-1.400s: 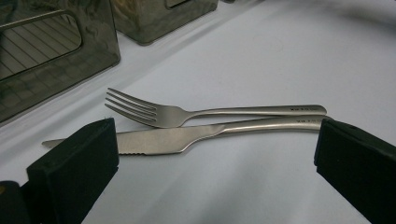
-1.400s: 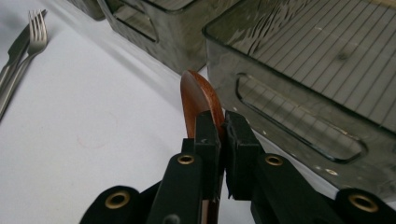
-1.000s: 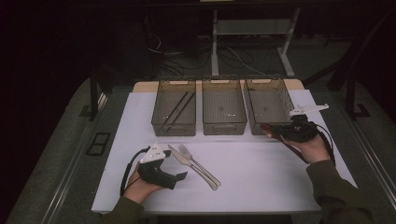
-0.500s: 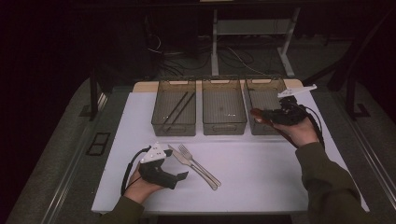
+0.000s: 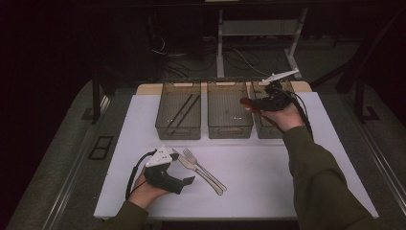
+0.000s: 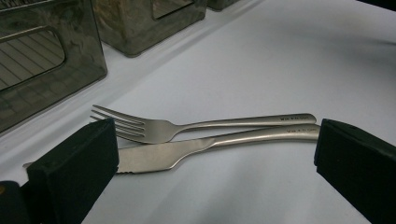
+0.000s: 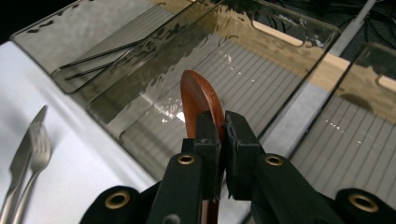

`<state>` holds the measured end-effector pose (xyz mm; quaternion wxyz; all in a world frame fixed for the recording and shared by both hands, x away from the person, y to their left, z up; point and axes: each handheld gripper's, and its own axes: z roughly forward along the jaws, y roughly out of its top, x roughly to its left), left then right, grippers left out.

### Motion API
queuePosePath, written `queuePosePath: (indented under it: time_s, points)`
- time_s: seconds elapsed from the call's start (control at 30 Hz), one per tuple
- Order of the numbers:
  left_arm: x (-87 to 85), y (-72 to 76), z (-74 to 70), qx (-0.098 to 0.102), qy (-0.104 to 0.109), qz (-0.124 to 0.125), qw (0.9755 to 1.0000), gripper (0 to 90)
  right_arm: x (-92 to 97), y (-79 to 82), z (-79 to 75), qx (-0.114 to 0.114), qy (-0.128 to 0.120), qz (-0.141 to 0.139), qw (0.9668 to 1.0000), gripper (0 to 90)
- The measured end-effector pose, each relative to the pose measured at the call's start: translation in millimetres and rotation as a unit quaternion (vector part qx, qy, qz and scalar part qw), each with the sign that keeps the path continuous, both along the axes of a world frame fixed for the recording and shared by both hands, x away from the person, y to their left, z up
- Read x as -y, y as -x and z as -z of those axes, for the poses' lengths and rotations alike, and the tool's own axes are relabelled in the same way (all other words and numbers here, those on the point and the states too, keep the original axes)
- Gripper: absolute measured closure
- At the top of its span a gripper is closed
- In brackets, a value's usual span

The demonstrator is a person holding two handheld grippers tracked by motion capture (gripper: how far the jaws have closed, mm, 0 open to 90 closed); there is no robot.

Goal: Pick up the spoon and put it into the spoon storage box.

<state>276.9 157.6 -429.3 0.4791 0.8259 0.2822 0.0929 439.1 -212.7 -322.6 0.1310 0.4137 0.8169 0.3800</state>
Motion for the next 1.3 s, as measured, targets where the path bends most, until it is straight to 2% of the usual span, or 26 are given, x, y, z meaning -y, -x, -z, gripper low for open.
queuePosePath:
  time_s: [0.27,0.63,0.9,1.3]
  points:
    - [3.4,0.6,0.3,0.001,0.003,0.007,1.0000,0.0,-27.6,-24.5,-2.1,-0.007,0.014,0.006,0.9999,84.5]
    - [2.8,0.6,-1.0,0.003,0.007,0.011,0.9999,0.0,-63.4,-53.4,9.1,-0.019,0.036,0.010,0.9991,84.5]
    - [2.4,0.6,-1.3,0.004,0.009,0.011,0.9999,0.0,-79.5,-73.5,18.1,-0.024,0.036,0.023,0.9988,84.5]
    - [2.0,0.4,-1.3,0.006,0.008,0.012,0.9999,0.0,-98.7,-88.5,28.8,-0.030,0.036,0.031,0.9985,84.2]
